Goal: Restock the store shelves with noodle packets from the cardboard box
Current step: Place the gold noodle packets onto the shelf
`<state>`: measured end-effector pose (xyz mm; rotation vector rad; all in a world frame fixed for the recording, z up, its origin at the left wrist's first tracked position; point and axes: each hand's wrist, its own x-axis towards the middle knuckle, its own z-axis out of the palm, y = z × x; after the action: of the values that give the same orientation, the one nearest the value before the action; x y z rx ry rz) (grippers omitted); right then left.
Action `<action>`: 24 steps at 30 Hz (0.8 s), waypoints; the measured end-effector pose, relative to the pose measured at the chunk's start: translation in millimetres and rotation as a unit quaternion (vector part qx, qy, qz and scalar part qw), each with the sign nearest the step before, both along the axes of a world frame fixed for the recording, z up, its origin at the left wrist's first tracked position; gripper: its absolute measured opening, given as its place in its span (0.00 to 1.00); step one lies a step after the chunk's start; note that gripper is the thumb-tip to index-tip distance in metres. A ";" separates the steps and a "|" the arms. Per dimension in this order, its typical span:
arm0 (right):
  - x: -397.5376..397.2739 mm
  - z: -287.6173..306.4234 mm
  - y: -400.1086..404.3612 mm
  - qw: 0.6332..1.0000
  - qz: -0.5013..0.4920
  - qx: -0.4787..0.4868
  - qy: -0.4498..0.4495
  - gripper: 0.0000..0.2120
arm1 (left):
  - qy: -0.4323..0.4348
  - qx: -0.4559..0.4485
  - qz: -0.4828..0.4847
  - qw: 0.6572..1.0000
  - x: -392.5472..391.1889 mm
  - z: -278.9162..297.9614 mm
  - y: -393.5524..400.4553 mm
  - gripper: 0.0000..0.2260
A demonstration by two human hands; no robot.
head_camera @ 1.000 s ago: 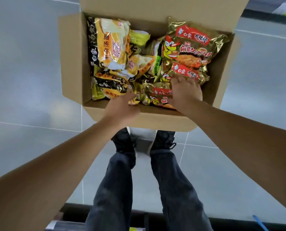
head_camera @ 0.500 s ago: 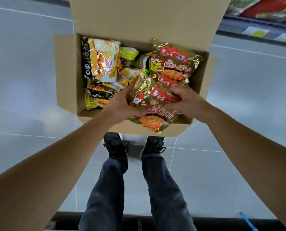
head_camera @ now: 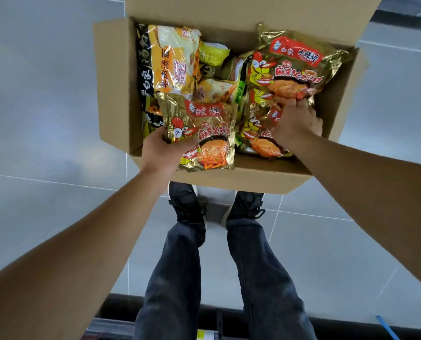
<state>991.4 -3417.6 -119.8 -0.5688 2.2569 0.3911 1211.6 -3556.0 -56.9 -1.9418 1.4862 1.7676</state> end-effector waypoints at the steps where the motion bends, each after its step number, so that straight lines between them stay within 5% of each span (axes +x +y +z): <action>1: 1.8 -2.4 0.9 1.000 -0.011 0.003 0.011 0.30 | -0.004 -0.001 -0.002 1.000 -1.0 0.4 0.4 0.09; 11: 29.8 66.5 24.6 0.988 -0.110 -0.113 0.002 0.23 | -0.040 -0.029 -0.080 0.996 -10.8 52.6 -4.6 0.17; 24: 17.9 377.1 44.8 0.958 -0.172 -0.204 0.106 0.19 | 0.041 -0.125 -0.177 0.976 -56.4 319.8 -16.3 0.22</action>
<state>1009.4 -3372.8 257.2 -0.3347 2.6020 -0.2066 1155.2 -3572.3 262.9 -1.5817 2.0187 1.5834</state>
